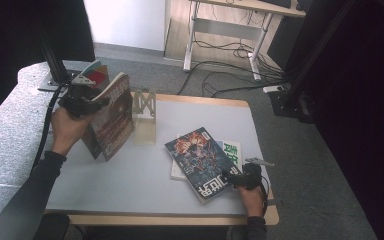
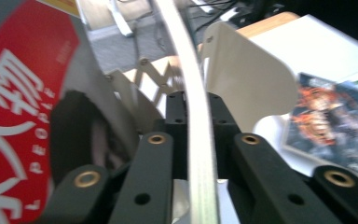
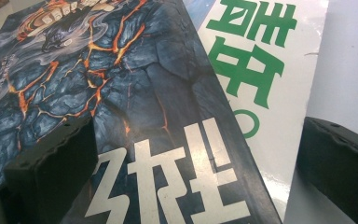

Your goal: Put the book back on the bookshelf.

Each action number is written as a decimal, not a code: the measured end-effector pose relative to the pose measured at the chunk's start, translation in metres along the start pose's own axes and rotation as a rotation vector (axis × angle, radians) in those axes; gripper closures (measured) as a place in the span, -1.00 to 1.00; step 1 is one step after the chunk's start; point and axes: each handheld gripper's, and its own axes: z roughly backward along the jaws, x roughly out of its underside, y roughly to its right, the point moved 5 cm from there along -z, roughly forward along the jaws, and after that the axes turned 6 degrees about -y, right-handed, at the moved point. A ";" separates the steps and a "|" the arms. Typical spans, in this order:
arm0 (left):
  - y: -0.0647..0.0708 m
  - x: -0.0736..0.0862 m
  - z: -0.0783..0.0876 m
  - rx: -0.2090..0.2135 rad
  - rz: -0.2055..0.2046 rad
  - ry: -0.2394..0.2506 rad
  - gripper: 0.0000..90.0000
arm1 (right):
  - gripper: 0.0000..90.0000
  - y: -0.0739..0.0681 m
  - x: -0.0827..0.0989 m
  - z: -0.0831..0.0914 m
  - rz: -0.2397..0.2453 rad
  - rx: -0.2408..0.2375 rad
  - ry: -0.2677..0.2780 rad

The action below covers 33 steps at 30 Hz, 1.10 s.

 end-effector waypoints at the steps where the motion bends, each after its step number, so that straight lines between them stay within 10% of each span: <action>1: 0.000 0.000 0.000 -0.006 -0.002 0.005 0.86 | -1.00 0.000 0.000 0.000 0.000 0.000 0.000; 17: -0.007 -0.021 -0.012 -0.068 0.058 0.098 0.87 | -1.00 0.000 0.000 0.000 0.001 0.000 -0.001; 33: -0.009 -0.020 -0.028 -0.109 0.055 0.085 0.82 | -1.00 0.000 0.000 0.000 -0.001 -0.004 0.001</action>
